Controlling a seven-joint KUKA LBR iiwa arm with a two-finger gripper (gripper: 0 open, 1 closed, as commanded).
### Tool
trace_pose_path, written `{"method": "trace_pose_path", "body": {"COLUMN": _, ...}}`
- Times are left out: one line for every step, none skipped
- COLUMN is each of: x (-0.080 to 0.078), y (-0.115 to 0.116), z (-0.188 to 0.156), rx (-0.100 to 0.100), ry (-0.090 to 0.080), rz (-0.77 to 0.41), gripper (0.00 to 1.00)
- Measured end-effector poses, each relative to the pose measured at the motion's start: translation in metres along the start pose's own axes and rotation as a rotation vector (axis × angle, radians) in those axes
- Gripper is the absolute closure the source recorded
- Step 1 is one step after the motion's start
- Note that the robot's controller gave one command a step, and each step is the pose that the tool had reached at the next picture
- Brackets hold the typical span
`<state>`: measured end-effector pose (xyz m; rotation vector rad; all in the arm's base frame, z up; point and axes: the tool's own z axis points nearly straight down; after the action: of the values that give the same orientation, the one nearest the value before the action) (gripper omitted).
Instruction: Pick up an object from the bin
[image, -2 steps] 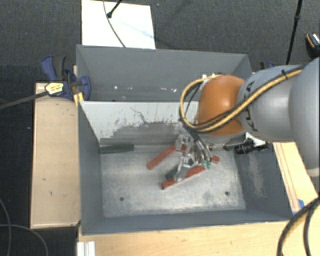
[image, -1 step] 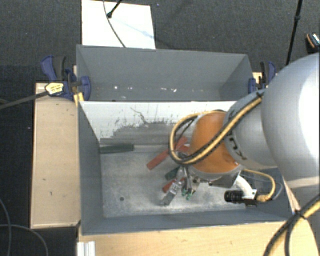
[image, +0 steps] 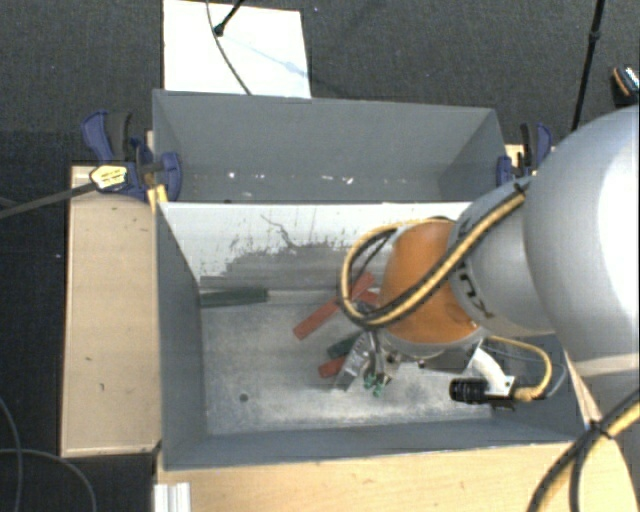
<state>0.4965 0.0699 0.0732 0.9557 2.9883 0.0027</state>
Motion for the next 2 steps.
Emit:
{"method": "trace_pose_path", "body": {"x": -0.0137, "y": -0.0256, "z": -0.0448, "rx": 0.000, "ry": -0.002, "rz": -0.021, "gripper": 1.00}}
{"method": "trace_pose_path", "body": {"x": -0.0118, "y": -0.0248, "z": -0.0423, "rx": 0.002, "ry": 0.002, "rz": -0.020, "gripper": 0.00}}
